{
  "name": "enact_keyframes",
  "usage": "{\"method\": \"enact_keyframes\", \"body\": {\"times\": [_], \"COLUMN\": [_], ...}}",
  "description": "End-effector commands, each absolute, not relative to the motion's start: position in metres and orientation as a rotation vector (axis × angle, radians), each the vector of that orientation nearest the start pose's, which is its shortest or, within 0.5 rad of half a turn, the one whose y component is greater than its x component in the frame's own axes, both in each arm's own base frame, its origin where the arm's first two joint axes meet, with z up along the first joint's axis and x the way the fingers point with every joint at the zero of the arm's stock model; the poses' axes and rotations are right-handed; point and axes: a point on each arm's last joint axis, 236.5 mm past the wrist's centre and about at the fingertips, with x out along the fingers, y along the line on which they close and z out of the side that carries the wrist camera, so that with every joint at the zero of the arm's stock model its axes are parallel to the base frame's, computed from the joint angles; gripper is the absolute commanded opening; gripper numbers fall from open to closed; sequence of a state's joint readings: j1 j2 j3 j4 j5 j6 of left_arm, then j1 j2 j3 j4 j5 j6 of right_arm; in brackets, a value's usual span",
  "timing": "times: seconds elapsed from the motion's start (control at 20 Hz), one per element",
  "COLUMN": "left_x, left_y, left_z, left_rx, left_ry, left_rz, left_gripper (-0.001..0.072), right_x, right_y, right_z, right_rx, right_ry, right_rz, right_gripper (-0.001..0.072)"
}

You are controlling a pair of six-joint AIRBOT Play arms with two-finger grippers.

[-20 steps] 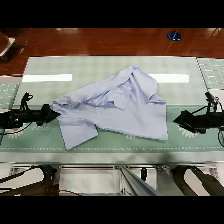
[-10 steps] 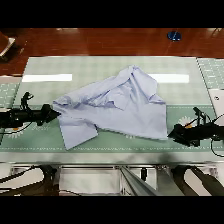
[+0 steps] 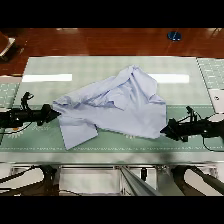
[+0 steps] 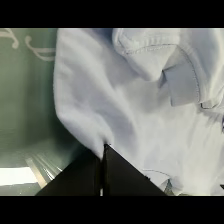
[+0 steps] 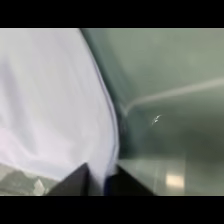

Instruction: Fold the shirts.

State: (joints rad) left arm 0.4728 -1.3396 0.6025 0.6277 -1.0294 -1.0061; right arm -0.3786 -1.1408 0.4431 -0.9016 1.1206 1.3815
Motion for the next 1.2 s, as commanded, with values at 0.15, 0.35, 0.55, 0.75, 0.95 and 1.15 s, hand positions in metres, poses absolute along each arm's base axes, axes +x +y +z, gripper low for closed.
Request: {"method": "enact_keyframes", "body": {"times": [0.15,0.35,0.55,0.75,0.95,1.15], "left_x": [0.328,0.403,0.404,0.335,0.249,0.170], "left_y": [-0.040,-0.036,-0.032,-0.022,-0.013,-0.024], "left_z": [-0.072,0.088,0.306,0.439,0.503,0.522], "left_rx": [-0.981,-0.991,-0.691,-0.361,-0.128,0.034], "left_ry": [1.199,0.776,0.313,0.041,-0.127,-0.230], "left_rz": [-0.283,-0.459,-0.553,-0.368,-0.104,0.049], "left_gripper": [0.0017,0.0017,0.0017,0.0017,0.0017,0.0017], "right_x": [0.284,0.373,0.405,0.340,0.253,0.189], "right_y": [0.077,0.050,0.030,0.025,0.046,0.056], "right_z": [-0.053,0.094,0.311,0.450,0.503,0.517], "right_rx": [0.979,0.772,0.444,0.198,0.072,0.000], "right_ry": [1.325,1.024,0.565,0.249,0.079,0.006], "right_rz": [0.316,0.432,0.439,0.295,0.237,0.165], "right_gripper": [0.0016,0.0016,0.0015,0.0015,0.0016,0.0016]}}
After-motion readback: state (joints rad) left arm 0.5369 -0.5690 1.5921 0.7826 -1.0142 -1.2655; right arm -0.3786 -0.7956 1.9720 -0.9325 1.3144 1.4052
